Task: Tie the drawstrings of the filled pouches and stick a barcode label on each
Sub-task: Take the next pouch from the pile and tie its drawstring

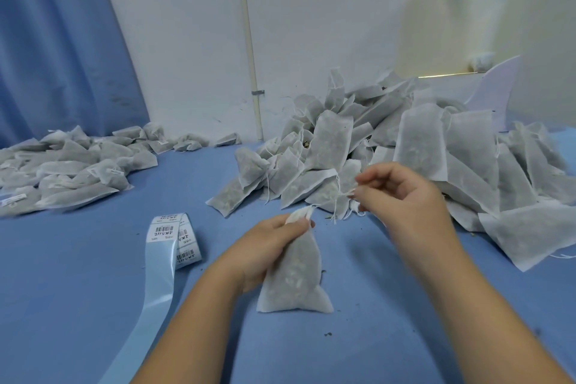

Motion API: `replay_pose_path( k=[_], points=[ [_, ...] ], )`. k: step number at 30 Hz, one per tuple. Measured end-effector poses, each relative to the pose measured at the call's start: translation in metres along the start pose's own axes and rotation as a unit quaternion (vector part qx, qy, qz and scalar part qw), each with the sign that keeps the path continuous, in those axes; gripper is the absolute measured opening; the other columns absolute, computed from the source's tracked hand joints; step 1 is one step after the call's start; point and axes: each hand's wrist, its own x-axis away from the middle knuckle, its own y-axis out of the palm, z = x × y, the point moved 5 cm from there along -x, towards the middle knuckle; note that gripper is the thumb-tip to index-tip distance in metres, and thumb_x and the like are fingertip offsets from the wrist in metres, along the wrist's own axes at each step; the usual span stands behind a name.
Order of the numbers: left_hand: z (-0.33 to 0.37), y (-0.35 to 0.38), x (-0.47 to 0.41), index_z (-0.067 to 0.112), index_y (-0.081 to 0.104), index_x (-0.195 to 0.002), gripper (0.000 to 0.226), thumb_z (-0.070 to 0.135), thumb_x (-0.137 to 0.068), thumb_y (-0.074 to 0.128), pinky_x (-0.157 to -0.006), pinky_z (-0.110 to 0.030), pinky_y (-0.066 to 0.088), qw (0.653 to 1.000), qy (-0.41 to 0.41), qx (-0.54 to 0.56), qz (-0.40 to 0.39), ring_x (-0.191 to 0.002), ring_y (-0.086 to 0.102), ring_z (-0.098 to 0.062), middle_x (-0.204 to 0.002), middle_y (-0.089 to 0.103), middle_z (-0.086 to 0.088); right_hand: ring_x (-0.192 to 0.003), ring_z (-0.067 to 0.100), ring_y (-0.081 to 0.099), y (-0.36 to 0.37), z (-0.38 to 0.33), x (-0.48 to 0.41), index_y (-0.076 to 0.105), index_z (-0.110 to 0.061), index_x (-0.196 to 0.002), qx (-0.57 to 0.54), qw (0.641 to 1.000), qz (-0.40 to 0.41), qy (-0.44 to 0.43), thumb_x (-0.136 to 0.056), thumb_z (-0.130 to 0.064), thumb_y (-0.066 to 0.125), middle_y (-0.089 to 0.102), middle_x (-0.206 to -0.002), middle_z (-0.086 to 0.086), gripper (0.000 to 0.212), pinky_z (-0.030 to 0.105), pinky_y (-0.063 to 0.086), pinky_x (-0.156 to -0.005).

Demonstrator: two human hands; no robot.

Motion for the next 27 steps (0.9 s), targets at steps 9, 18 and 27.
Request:
replay_pose_path(
  k=[9, 18, 27],
  points=[
    [0.017, -0.001, -0.005, 0.025, 0.065, -0.099, 0.032, 0.051, -0.099, 0.045, -0.100, -0.046, 0.048, 0.974, 0.114, -0.019, 0.196, -0.101, 0.066, -0.016, -0.102, 0.071, 0.003, -0.069, 0.026, 0.056, 0.043, 0.008, 0.021, 0.068, -0.023, -0.078, 0.143, 0.976, -0.154, -0.063, -0.080, 0.003, 0.069, 0.066, -0.075, -0.001, 0.026, 0.028, 0.045, -0.060],
    [0.005, 0.006, -0.004, 0.003, 0.066, -0.111, 0.049, 0.046, -0.102, 0.043, -0.081, -0.035, 0.059, 0.980, 0.002, 0.193, 0.055, -0.088, 0.072, -0.025, -0.097, 0.073, -0.016, -0.070, 0.010, 0.055, 0.051, 0.023, 0.026, 0.062, -0.029, -0.080, 0.327, 0.924, -0.176, -0.090, -0.078, -0.003, 0.065, 0.060, -0.070, -0.010, 0.026, 0.012, 0.039, -0.060],
    [0.012, 0.011, 0.004, -0.016, 0.050, -0.128, 0.039, 0.008, -0.098, 0.050, -0.098, -0.053, 0.050, 0.971, 0.007, 0.234, -0.053, -0.113, 0.062, -0.042, -0.126, 0.058, -0.036, -0.057, -0.004, 0.049, 0.041, 0.021, 0.019, 0.062, -0.023, -0.085, 0.327, 0.930, -0.149, -0.080, -0.079, -0.002, 0.068, 0.059, -0.070, -0.008, 0.023, 0.009, 0.037, -0.059]
  ],
)
